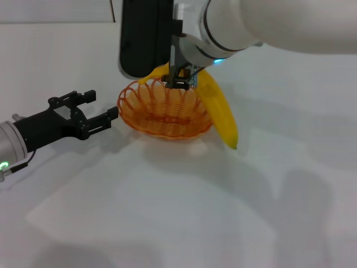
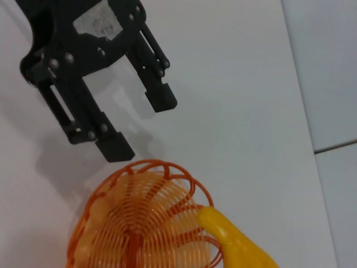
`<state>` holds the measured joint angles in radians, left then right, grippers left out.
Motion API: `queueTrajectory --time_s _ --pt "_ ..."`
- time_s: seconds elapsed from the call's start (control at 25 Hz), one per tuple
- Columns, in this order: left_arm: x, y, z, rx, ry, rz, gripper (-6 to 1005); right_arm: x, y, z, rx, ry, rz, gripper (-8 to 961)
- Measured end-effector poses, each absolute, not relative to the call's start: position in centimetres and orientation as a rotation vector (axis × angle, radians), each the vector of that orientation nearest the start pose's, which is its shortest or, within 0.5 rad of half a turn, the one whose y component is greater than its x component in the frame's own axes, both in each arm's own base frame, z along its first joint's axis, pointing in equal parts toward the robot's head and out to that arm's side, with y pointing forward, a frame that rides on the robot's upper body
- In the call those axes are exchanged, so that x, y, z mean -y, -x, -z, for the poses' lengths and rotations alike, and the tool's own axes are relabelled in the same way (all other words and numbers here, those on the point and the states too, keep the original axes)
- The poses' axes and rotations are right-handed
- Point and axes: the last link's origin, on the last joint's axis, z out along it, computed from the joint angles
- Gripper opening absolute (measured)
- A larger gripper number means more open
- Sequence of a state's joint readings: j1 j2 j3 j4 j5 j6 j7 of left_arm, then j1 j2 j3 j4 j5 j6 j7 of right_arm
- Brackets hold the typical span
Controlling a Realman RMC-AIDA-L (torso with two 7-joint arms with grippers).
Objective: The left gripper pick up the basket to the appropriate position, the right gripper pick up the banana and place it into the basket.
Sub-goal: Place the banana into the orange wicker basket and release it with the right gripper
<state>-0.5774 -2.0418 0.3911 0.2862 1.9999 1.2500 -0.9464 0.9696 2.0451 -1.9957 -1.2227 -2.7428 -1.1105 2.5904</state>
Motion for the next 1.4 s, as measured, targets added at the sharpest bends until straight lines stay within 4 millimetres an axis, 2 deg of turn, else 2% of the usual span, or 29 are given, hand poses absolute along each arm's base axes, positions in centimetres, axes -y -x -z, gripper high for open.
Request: queueTrajectory --time_s 0.32,0.56,1.4 --pt "-34.7 30.6 2.2 0.573 2.404 0.625 752 -38.2 -4.1 10.1 0.370 2.515 0.635 510" --pt "-34.9 30.4 2.2 0.567 2.407 0.627 752 -37.8 -4.3 10.8 0.404 2.520 0.648 515" --pt "-35.0 30.1 2.5 0.570 2.415 0.636 752 -37.8 -4.0 11.0 0.433 2.511 0.631 530"
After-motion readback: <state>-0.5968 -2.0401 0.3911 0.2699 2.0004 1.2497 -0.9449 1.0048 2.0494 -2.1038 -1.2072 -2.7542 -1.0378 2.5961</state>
